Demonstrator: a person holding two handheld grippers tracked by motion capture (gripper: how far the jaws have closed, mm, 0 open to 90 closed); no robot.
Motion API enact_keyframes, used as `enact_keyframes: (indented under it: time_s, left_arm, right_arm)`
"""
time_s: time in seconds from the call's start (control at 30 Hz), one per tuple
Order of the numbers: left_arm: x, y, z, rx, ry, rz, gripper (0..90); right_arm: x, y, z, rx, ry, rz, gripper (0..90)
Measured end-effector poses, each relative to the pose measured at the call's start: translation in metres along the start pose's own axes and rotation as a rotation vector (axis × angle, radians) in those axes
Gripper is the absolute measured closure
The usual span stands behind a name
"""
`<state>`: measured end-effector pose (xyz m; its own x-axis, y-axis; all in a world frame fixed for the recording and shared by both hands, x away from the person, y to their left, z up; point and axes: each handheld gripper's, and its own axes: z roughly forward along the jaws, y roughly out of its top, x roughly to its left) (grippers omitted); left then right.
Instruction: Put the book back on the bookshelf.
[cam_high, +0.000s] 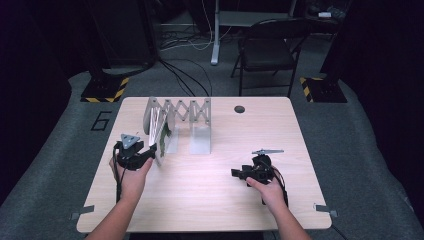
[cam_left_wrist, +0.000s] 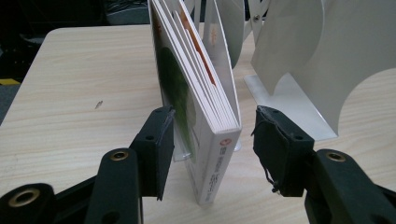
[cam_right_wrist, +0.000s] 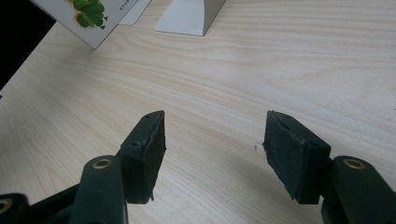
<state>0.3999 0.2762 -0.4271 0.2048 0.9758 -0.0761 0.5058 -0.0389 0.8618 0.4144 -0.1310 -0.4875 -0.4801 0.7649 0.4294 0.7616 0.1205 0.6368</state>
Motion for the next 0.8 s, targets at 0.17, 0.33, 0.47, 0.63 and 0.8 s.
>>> enact_keyframes:
  time_s: [0.17, 0.33, 0.47, 0.63, 0.8]
  left_arm:
    - [0.004, -0.007, -0.008, 0.005, -0.02, -0.003, 47.9]
    - [0.009, -0.017, -0.014, 0.012, -0.03, 0.003, 47.3]
    - [0.012, -0.025, -0.019, 0.018, -0.033, 0.009, 47.1]
    - [0.015, -0.039, -0.024, 0.029, -0.027, 0.027, 46.7]
    - [0.02, -0.053, -0.029, 0.035, -0.024, 0.031, 46.6]
  right_arm:
    - [-0.001, 0.0, 0.0, 0.0, -0.004, -0.01, 38.4]
    - [0.0, 0.0, 0.0, 0.002, -0.004, -0.01, 38.3]
    - [0.0, 0.0, 0.0, 0.004, -0.006, -0.01, 38.3]
    - [0.001, -0.001, 0.0, 0.006, -0.007, -0.009, 38.2]
    - [0.001, -0.001, 0.001, 0.007, -0.008, -0.01, 38.2]
